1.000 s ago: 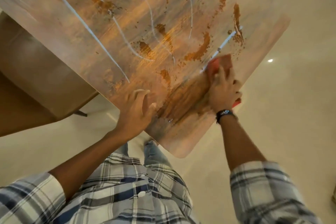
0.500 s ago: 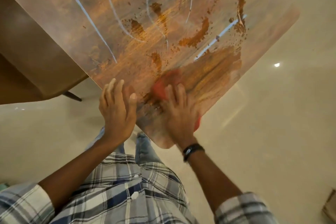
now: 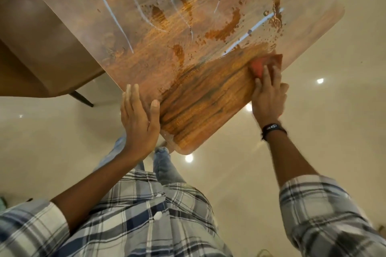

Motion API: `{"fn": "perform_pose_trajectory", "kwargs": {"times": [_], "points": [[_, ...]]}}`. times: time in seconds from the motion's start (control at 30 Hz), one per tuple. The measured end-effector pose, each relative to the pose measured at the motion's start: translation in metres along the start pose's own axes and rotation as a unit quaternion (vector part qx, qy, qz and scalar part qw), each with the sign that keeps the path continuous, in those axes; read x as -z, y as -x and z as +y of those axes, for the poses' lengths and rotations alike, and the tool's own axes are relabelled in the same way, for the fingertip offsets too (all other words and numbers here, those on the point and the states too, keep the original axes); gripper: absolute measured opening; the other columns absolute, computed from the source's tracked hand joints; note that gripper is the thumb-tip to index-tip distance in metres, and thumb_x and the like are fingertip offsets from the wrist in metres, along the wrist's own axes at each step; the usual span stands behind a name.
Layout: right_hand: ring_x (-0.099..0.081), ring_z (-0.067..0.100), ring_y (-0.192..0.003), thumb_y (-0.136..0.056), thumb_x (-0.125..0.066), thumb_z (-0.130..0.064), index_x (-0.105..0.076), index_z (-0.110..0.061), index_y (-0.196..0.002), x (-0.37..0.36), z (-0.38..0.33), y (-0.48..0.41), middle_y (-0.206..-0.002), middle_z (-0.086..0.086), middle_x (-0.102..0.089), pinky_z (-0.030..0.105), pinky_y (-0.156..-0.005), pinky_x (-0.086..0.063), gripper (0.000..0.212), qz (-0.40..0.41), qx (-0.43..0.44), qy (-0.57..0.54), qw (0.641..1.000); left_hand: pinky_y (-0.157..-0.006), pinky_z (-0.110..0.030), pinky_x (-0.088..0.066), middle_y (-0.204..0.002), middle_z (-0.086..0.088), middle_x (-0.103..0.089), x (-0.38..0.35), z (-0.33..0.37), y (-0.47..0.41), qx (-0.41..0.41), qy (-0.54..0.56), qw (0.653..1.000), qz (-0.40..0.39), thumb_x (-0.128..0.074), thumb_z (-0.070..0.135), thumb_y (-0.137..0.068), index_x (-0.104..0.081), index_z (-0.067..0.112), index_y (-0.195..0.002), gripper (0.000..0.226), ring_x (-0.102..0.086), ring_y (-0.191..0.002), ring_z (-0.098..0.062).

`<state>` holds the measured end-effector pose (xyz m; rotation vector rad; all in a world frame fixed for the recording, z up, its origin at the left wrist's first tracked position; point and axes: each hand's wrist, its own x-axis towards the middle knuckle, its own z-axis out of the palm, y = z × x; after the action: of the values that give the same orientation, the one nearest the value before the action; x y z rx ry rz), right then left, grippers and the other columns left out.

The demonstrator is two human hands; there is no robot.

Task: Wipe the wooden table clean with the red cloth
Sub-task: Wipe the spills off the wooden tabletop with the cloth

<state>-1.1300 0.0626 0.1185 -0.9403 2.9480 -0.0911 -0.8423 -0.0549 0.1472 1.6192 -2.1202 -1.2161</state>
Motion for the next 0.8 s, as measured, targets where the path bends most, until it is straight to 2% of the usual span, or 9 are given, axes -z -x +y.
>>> {"fn": "perform_pose_trajectory", "kwargs": {"times": [0.17, 0.27, 0.33, 0.4, 0.47, 0.57, 0.63, 0.73, 0.8], "points": [[-0.055, 0.039, -0.115, -0.092, -0.062, -0.017, -0.042, -0.024, -0.149, -0.028, -0.067, 0.143, -0.156, 0.009, -0.038, 0.047, -0.08, -0.05, 0.061, 0.0, 0.217, -0.026, 0.976, -0.125, -0.045, -0.007, -0.166, -0.016, -0.008, -0.004, -0.007, 0.008, 0.055, 0.039, 0.998, 0.013, -0.032, 0.037, -0.105, -0.013, 0.004, -0.157, 0.065, -0.005, -0.155, -0.027], [-0.049, 0.033, -0.109, -0.091, -0.045, -0.011, -0.039, -0.027, -0.15, -0.032, -0.089, 0.207, -0.158, 0.004, -0.033, 0.044, -0.077, -0.046, 0.061, -0.041, 0.357, -0.028, 0.933, -0.126, -0.043, -0.006, -0.167, -0.013, -0.008, -0.006, -0.01, 0.01, 0.083, 0.052, 0.995, 0.019, -0.031, 0.033, -0.108, -0.013, 0.006, -0.158, 0.06, -0.004, -0.155, -0.023], [-0.049, 0.032, -0.106, -0.097, -0.034, -0.009, -0.044, -0.028, -0.147, -0.03, -0.083, 0.195, -0.156, 0.002, -0.038, 0.044, -0.077, -0.048, 0.055, -0.037, 0.398, -0.027, 0.916, -0.126, -0.042, -0.007, -0.167, -0.013, -0.01, -0.006, -0.011, 0.01, 0.086, 0.063, 0.994, 0.018, -0.03, 0.034, -0.107, -0.015, 0.006, -0.158, 0.06, -0.006, -0.155, -0.023], [-0.056, 0.034, -0.105, -0.096, -0.047, -0.008, -0.048, -0.028, -0.145, -0.024, -0.067, 0.155, -0.153, 0.003, -0.044, 0.045, -0.077, -0.051, 0.053, -0.025, 0.377, -0.024, 0.926, -0.126, -0.039, -0.008, -0.166, -0.014, -0.014, -0.004, -0.014, 0.01, 0.089, 0.079, 0.993, 0.009, -0.029, 0.035, -0.107, -0.017, 0.006, -0.158, 0.059, -0.008, -0.155, -0.023], [-0.057, 0.038, -0.106, -0.092, -0.056, -0.01, -0.049, -0.029, -0.145, -0.015, -0.046, 0.098, -0.153, 0.004, -0.045, 0.046, -0.08, -0.051, 0.057, -0.021, 0.278, -0.007, 0.96, -0.124, -0.037, -0.01, -0.165, -0.014, -0.019, -0.002, -0.017, 0.01, 0.084, 0.106, 0.991, -0.002, -0.027, 0.04, -0.107, -0.019, 0.005, -0.157, 0.062, -0.013, -0.154, -0.024], [-0.048, 0.041, -0.119, -0.103, -0.04, -0.026, -0.044, -0.031, -0.148, -0.001, -0.029, 0.017, -0.158, 0.001, -0.036, 0.05, -0.09, -0.046, 0.045, -0.023, 0.098, 0.0, 0.995, -0.122, -0.046, -0.025, -0.154, -0.015, -0.04, 0.002, -0.023, 0.008, 0.053, 0.159, 0.986, -0.019, -0.027, 0.035, -0.107, -0.029, 0.004, -0.152, 0.055, -0.034, -0.146, -0.025], [-0.044, 0.042, -0.125, -0.106, -0.034, -0.031, -0.042, -0.029, -0.148, 0.001, -0.04, -0.003, -0.159, 0.002, -0.034, 0.052, -0.099, -0.042, 0.044, -0.025, 0.045, -0.007, 0.999, -0.121, -0.046, -0.028, -0.153, -0.011, -0.041, 0.003, -0.026, 0.005, 0.06, 0.184, 0.981, -0.031, -0.027, 0.032, -0.109, -0.029, 0.008, -0.153, 0.05, -0.035, -0.146, -0.02], [-0.049, 0.042, -0.119, -0.103, -0.043, -0.024, -0.044, -0.023, -0.148, -0.005, -0.084, 0.037, -0.156, 0.009, -0.039, 0.051, -0.097, -0.044, 0.045, -0.017, 0.129, -0.004, 0.991, -0.115, -0.032, -0.031, -0.145, 0.008, -0.045, 0.006, -0.029, -0.003, 0.072, 0.226, 0.971, -0.029, -0.026, 0.032, -0.11, -0.033, 0.026, -0.147, 0.039, -0.037, -0.135, 0.009], [-0.055, 0.037, -0.107, -0.094, -0.057, -0.016, -0.05, -0.022, -0.145, -0.015, -0.116, 0.09, -0.152, 0.01, -0.046, 0.047, -0.085, -0.05, 0.051, -0.015, 0.26, -0.023, 0.965, -0.112, -0.026, -0.034, -0.142, 0.009, -0.046, 0.008, -0.028, -0.009, 0.075, 0.248, 0.966, -0.015, -0.025, 0.03, -0.11, -0.033, 0.025, -0.146, 0.037, -0.042, -0.133, 0.005]]}}
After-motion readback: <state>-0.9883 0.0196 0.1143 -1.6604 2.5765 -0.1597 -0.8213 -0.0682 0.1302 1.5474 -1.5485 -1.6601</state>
